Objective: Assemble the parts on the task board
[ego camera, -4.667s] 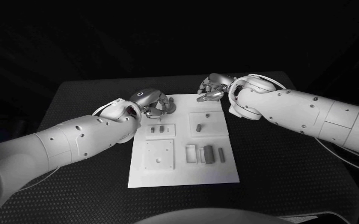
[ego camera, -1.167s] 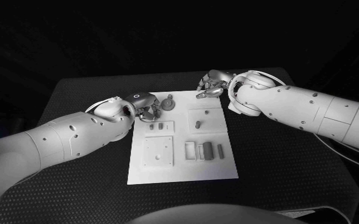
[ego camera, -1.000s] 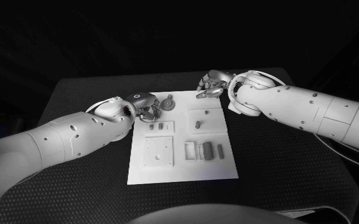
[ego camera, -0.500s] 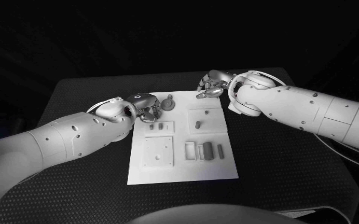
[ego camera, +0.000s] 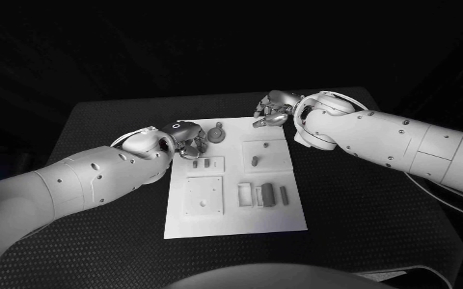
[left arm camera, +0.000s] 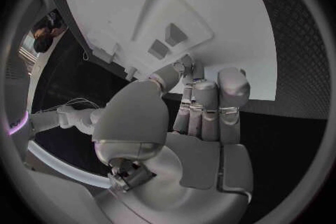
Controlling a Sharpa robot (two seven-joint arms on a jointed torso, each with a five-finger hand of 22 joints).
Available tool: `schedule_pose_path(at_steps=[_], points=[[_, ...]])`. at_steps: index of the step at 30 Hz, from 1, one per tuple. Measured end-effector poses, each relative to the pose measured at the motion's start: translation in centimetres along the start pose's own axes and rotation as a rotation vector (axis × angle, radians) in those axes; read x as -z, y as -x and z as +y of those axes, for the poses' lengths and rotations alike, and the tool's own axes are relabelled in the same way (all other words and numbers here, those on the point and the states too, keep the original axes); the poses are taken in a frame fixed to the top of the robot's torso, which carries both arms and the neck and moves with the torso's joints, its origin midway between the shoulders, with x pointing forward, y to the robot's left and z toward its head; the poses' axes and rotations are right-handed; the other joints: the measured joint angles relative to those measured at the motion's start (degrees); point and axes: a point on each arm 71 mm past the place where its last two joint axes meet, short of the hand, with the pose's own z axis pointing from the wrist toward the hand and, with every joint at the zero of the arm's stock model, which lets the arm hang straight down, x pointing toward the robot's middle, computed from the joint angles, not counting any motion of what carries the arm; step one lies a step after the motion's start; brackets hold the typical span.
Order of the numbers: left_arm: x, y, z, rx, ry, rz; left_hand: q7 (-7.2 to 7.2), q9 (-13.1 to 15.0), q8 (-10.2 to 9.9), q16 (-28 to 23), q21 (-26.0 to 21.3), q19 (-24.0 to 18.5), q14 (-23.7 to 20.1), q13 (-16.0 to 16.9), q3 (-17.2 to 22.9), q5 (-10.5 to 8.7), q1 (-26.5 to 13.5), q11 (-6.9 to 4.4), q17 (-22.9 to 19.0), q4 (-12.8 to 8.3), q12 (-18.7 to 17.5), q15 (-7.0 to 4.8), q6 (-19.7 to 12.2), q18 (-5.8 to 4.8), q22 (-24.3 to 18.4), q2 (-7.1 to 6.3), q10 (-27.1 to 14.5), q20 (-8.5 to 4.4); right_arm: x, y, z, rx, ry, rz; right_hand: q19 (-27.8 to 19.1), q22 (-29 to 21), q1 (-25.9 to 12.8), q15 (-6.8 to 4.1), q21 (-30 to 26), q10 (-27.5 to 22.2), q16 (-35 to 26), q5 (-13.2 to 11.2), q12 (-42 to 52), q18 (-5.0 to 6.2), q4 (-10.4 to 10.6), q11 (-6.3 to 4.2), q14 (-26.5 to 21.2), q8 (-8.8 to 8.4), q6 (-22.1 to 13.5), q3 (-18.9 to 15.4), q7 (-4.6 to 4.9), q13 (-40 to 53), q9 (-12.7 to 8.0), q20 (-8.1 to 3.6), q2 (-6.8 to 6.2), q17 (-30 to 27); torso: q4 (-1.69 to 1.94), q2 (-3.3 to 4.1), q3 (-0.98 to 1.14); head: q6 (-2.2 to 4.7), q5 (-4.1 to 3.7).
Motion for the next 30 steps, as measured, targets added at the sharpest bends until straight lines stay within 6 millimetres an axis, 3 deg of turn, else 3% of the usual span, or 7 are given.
schedule_pose_path(at_steps=[7,16,30], points=[[0.2,-0.2,0.4,0.008,0.013,0.005,0.13,-0.61,-1.03,0.01,-0.28,-0.01,-0.15,-0.37,-0.52,0.00,-0.05,1.10,-0.50,-0.18,-0.18,0.28,-1.88,-0.37,-0.16,-0.68,-1.16,0.02,0.0,0.0,0.0,0.000,0.000,0.001,0.00,0.00,0.00,0.00,0.00,0.00,0.00,0.00,0.00,0.00,0.00,0.00,0.00,0.00,-0.04,0.00,0.02,-0.05,-0.05,0.00,0.00,0.00,0.03,-0.01,-0.01,0.12,0.05],[0.2,-0.2,0.4,0.013,0.019,-0.001,0.47,-0.92,-1.63,0.24,-0.53,-0.10,-0.14,-0.34,-0.86,0.00,-0.06,1.05,-0.95,-0.19,-0.18,0.28,-4.63,-0.39,-0.29,-1.28,-1.52,0.10,0.0,0.0,-0.1,0.001,-0.003,0.003,-0.01,0.00,0.00,0.00,0.00,0.00,0.00,0.00,0.00,0.00,0.00,0.00,0.00,0.00,-0.22,0.00,0.03,-0.05,-0.04,0.01,0.00,0.00,-0.01,-0.01,-0.01,0.26,0.09],[0.8,-0.1,1.7,0.012,0.052,-0.012,0.27,-0.92,-1.85,0.24,-0.53,-0.10,-0.14,-0.25,-1.01,0.00,-0.06,1.02,-1.13,-0.04,-0.18,0.28,-4.83,-0.39,-0.29,-1.28,-1.54,0.12,0.0,0.1,-0.3,-0.002,-0.006,0.001,-0.09,0.00,0.00,0.00,0.00,0.00,0.00,0.00,0.00,0.00,0.00,0.00,0.00,0.00,-0.30,0.00,-0.08,-0.04,-0.10,0.09,0.00,0.01,-0.03,-0.01,-0.01,0.38,0.03]])
